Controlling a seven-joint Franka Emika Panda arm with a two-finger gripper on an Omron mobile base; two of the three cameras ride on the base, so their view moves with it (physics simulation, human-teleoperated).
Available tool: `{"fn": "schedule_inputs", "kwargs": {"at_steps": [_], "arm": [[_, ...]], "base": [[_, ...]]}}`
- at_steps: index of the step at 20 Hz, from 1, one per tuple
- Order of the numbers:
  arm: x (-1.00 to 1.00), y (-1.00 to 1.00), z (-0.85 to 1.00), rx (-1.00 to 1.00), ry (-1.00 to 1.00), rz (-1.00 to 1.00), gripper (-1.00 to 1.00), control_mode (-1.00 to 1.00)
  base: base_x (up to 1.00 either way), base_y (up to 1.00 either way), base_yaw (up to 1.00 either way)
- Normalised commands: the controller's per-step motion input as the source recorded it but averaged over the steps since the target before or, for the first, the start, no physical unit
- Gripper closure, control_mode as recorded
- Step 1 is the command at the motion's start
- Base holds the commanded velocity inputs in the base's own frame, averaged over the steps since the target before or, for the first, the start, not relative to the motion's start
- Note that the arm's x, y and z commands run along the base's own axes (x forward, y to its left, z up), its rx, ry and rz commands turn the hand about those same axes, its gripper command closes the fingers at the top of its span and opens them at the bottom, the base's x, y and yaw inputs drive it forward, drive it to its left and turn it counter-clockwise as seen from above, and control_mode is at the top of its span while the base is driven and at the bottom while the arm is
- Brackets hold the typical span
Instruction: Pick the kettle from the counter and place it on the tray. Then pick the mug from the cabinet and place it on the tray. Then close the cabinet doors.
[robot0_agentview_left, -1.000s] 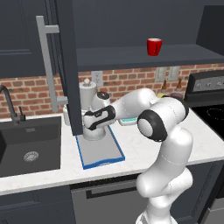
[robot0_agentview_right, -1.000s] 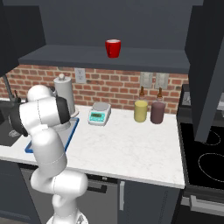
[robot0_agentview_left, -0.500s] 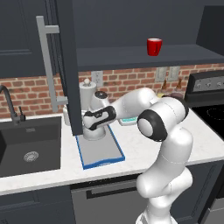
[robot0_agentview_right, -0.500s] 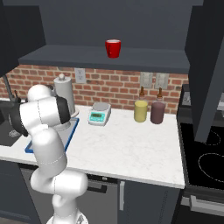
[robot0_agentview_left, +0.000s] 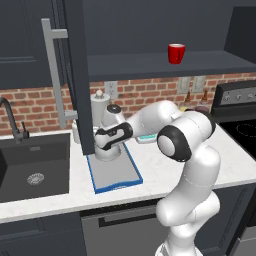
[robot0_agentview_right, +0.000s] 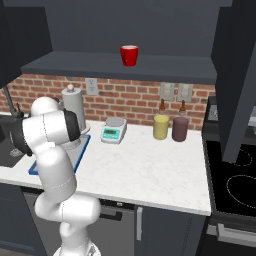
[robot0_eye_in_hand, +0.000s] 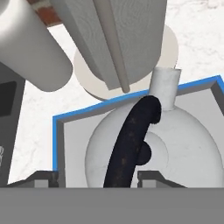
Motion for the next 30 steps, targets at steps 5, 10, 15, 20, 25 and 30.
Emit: {"fn": "schedule_inputs", "kwargs": {"at_steps": [5,10,15,20,25,30], "arm": [[-0.10,-0.18,-0.28,0.00,0.00,0.00,-1.00,-1.00],[-0.18,-0.25,-0.21,0.00,-0.01,0.01,-1.00,-1.00],[-0.23,-0.04,0.20,0.00,-0.01,0.00,-1.00,-1.00],[-0.27,0.00,0.43,0.00,0.00,0.00,-1.00,-1.00],[-0.38,-0.04,0.47,0.00,-0.01,0.00,-1.00,-1.00],[-0.69,-0.25,0.38,0.00,0.00,0.00,-1.00,-1.00]], "base": [[0.00,0.00,0.00],[0.00,0.00,0.00],[0.00,0.00,0.00],[0.00,0.00,0.00],[0.00,0.00,0.00],[0.00,0.00,0.00]]}}
